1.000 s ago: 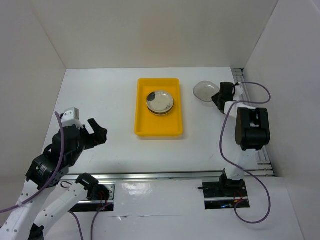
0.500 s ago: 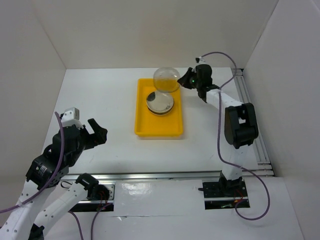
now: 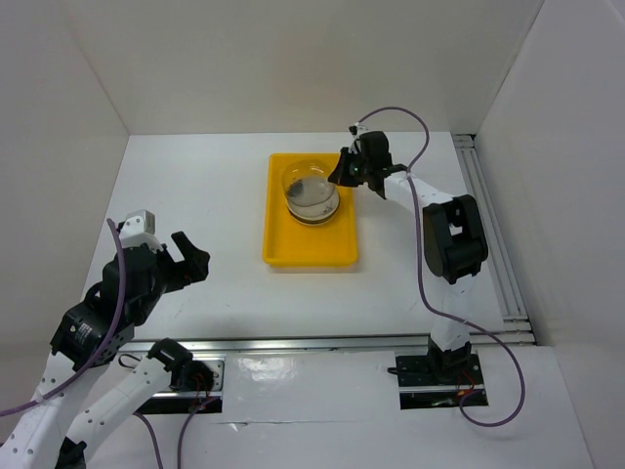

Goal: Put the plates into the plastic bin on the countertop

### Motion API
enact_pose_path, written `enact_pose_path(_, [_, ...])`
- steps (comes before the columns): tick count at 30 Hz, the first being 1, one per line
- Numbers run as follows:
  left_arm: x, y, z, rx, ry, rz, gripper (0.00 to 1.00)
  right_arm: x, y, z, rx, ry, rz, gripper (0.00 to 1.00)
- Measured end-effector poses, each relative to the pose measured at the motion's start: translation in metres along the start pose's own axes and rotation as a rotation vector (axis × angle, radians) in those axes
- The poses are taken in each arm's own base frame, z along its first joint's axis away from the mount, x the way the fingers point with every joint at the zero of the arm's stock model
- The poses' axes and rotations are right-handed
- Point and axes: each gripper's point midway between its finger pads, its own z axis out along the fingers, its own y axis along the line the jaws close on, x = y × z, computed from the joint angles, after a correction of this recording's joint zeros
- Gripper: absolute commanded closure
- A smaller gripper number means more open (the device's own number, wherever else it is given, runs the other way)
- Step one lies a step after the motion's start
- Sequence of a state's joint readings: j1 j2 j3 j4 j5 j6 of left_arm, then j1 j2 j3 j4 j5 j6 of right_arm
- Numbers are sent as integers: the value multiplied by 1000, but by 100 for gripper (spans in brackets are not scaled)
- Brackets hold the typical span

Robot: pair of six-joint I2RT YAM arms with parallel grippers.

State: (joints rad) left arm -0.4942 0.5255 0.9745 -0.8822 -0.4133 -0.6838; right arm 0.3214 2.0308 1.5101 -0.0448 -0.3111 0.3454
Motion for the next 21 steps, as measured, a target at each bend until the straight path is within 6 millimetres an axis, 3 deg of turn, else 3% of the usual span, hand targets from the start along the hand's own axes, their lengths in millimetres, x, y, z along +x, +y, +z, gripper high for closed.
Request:
enact_pose_path(10, [0,0,0,0,0,0,1,6,-7,-2,17,26,-12,100])
enact_pose_path(14, [0,0,0,1,0,0,1,9,-8,-2,19,36,-14,93])
enact_pose_path(17, [0,0,0,0,-1,0,1,11,-7,-2,13,44,-17,74])
enact_pose_path(21, [0,0,0,1,0,0,1,11,-4,-2,-4,47,-20,20])
